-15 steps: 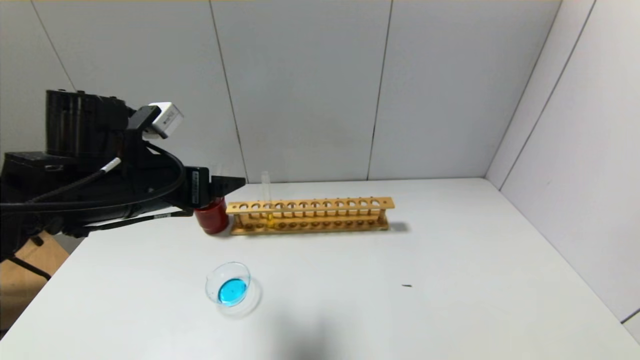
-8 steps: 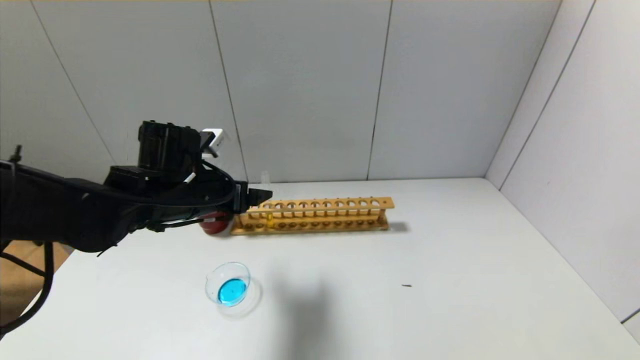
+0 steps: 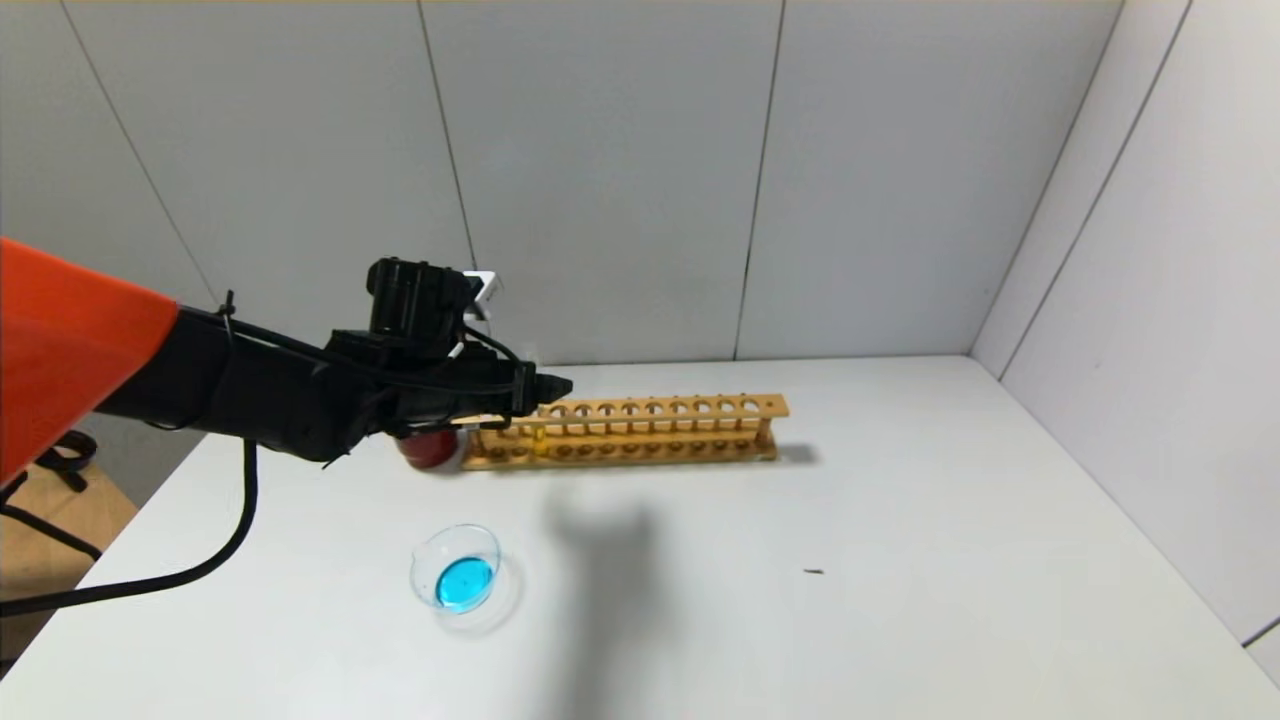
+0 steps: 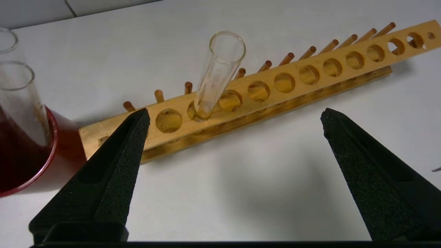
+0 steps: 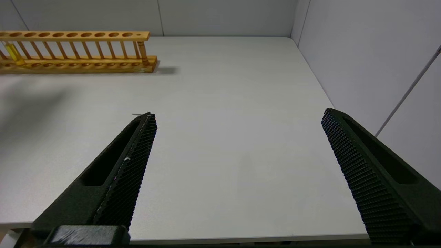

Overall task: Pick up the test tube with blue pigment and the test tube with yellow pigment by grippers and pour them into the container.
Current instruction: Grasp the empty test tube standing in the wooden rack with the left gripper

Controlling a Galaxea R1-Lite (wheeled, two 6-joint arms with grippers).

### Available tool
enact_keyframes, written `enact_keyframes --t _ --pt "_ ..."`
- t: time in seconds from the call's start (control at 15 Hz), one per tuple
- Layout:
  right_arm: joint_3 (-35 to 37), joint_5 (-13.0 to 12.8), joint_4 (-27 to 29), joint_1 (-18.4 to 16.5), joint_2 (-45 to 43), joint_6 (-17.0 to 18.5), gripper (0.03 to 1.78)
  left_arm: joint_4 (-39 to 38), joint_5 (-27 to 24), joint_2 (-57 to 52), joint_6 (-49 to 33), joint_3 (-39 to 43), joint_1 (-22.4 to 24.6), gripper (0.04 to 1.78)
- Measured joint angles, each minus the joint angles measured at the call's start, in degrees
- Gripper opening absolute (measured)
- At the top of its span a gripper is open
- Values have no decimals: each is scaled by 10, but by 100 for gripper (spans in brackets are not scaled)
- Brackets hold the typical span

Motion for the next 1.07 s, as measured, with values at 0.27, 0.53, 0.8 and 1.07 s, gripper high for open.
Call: enact_keyframes --t 0.27,0.53,0.8,1.07 --pt "0 0 0 0 0 0 175 0 0 36 0 -25 0 175" --pt "0 0 0 0 0 0 175 0 0 54 0 -39 1 175" --pt "0 0 0 0 0 0 175 1 1 75 0 -63 4 175" --pt "0 0 0 0 0 0 175 4 6 97 4 -86 6 155"
